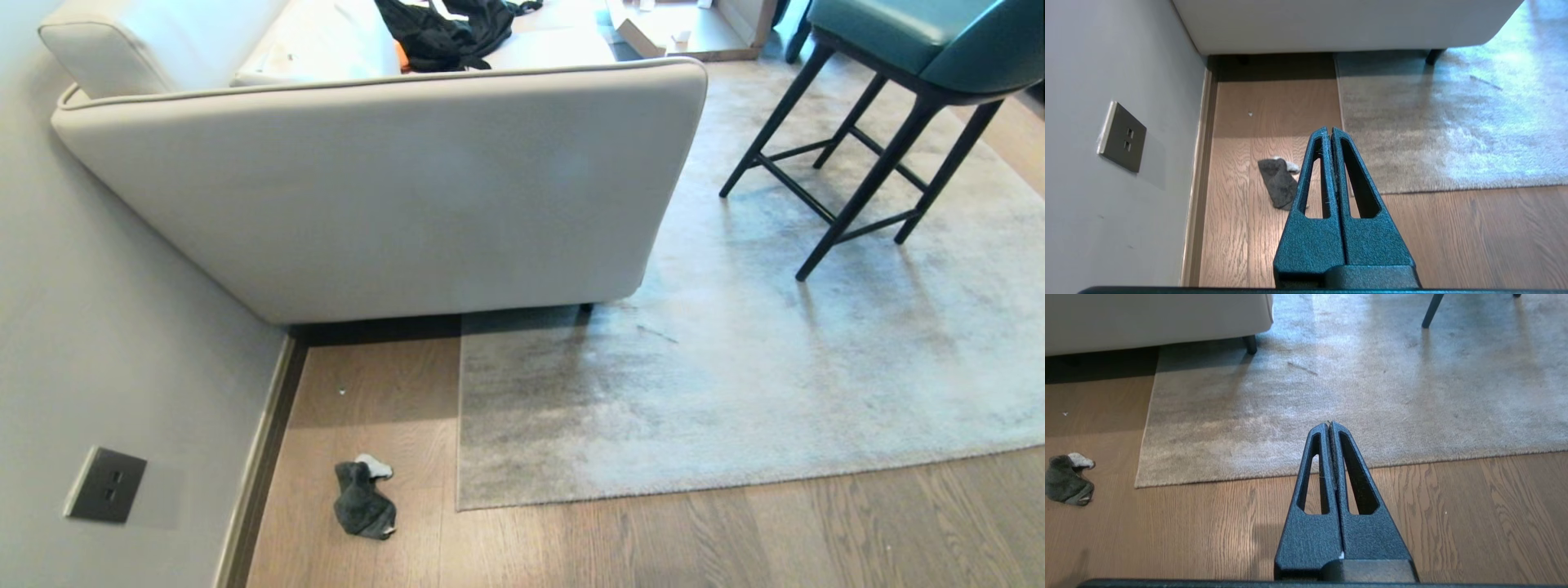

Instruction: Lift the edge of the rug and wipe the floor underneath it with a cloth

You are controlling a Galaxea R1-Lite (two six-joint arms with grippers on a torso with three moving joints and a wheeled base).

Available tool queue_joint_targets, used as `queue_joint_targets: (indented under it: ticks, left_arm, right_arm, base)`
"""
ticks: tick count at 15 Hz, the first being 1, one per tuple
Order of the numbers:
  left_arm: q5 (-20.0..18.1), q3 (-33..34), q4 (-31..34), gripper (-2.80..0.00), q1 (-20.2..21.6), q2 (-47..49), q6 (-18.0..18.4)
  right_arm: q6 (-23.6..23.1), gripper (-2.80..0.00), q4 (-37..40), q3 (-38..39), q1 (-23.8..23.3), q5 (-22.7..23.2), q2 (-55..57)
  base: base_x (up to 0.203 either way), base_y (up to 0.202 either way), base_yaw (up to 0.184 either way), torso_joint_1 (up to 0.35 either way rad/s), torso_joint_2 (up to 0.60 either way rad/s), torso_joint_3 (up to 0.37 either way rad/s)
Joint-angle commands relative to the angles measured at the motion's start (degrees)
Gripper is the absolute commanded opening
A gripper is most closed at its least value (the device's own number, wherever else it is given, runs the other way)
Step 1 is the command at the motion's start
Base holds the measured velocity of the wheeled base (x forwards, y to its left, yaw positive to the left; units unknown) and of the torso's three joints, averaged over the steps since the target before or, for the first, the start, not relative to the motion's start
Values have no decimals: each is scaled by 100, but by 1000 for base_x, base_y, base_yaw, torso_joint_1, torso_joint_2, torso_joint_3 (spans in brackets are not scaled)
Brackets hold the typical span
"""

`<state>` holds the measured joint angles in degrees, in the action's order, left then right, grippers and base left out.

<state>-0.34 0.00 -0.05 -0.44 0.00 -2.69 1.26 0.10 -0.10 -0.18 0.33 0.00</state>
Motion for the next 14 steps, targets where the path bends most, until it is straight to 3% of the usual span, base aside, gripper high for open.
queue_joint_targets:
  ticks: [1,14]
  left_arm:
    - [-2,0,-4,-280,0,0,5]
    - [-2,0,-4,-280,0,0,5]
  right_arm:
    - [-3,-280,-1,1,1,2,0]
    - [0,-280,-1,1,1,2,9]
  base:
    - [0,0,0,5,5,203]
    - [0,0,0,2,0,205]
